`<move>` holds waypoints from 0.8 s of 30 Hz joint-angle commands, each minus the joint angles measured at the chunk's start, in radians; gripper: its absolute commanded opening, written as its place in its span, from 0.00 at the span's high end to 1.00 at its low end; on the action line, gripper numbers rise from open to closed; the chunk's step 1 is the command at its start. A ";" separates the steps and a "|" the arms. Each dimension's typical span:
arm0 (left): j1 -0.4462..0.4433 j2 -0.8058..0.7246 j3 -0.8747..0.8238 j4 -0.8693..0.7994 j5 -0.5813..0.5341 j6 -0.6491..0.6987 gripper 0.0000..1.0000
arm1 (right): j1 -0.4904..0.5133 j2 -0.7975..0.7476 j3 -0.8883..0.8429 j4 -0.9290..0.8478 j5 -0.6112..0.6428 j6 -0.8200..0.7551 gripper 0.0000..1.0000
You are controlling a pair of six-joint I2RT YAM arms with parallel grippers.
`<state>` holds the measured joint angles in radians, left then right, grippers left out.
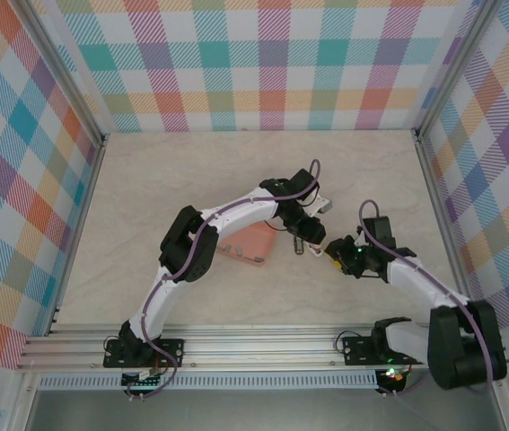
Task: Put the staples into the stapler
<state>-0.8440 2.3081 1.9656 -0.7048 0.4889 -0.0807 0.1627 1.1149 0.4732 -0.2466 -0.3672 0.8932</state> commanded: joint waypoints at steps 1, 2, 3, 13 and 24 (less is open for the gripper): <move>-0.010 -0.021 -0.007 -0.019 -0.015 0.012 0.69 | -0.006 -0.063 0.027 -0.057 -0.011 -0.009 0.64; -0.009 -0.021 -0.006 -0.018 -0.018 0.010 0.69 | -0.006 -0.071 0.026 -0.057 -0.018 -0.003 0.63; -0.009 -0.021 -0.004 -0.018 -0.018 0.007 0.69 | -0.007 -0.077 0.024 -0.059 -0.024 0.001 0.63; -0.010 -0.026 0.014 -0.010 -0.014 -0.014 0.66 | -0.009 -0.077 0.028 -0.048 -0.025 0.013 0.63; -0.009 -0.015 -0.025 -0.027 -0.041 0.006 0.73 | -0.016 -0.039 0.020 -0.006 -0.044 0.038 0.64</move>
<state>-0.8440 2.3081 1.9656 -0.7044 0.4862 -0.0883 0.1547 1.0657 0.4805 -0.2703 -0.3901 0.9131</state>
